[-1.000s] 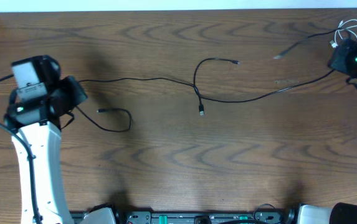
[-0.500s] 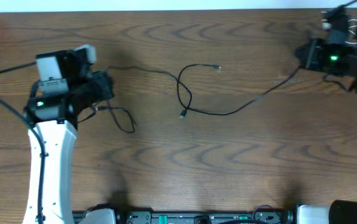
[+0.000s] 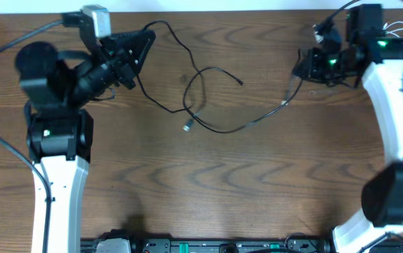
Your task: Untangle cables
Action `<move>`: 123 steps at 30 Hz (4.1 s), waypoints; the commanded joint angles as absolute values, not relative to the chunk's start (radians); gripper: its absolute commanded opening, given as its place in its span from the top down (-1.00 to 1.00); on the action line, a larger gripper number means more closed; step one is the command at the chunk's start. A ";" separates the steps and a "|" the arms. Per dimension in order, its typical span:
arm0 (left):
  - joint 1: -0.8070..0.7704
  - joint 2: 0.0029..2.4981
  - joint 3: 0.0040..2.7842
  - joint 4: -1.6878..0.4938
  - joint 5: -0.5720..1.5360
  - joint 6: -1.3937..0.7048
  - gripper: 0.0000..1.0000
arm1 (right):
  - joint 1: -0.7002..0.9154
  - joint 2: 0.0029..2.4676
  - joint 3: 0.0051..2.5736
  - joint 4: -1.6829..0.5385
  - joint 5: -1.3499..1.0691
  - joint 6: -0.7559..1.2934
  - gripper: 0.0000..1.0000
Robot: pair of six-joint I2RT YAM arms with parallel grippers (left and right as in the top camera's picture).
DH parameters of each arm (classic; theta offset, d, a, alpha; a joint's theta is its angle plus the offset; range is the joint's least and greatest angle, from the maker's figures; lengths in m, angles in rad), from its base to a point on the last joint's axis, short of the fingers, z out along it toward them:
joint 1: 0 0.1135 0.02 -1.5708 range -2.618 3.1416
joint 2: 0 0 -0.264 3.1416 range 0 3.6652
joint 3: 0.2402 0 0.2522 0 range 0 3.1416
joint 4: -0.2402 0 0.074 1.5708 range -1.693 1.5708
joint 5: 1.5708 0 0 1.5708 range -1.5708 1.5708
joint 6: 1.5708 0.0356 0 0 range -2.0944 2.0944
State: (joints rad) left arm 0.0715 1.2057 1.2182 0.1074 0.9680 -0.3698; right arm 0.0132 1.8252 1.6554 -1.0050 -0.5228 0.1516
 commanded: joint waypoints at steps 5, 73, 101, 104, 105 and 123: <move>0.072 1.182 1.224 0.392 1.074 -0.709 0.85 | 0.041 1.927 1.669 -1.007 -0.579 0.163 0.98; -0.205 1.450 1.213 -0.178 0.804 -0.327 0.85 | -0.900 1.849 2.560 -1.185 -0.632 0.323 0.98; -0.216 1.450 1.213 -0.193 0.740 -0.326 0.85 | -0.896 1.851 2.204 -1.074 -0.389 0.199 0.98; -0.216 1.450 1.213 -0.194 0.740 -0.326 0.85 | -0.889 1.852 2.057 -0.852 -0.680 0.062 0.98; -0.216 1.450 1.213 -0.194 0.740 -0.326 0.85 | -0.889 1.853 2.027 -0.803 -0.733 0.052 0.98; -0.216 1.450 1.213 -0.202 0.740 -0.326 0.85 | -0.891 1.973 1.839 -0.550 -0.844 0.097 -0.99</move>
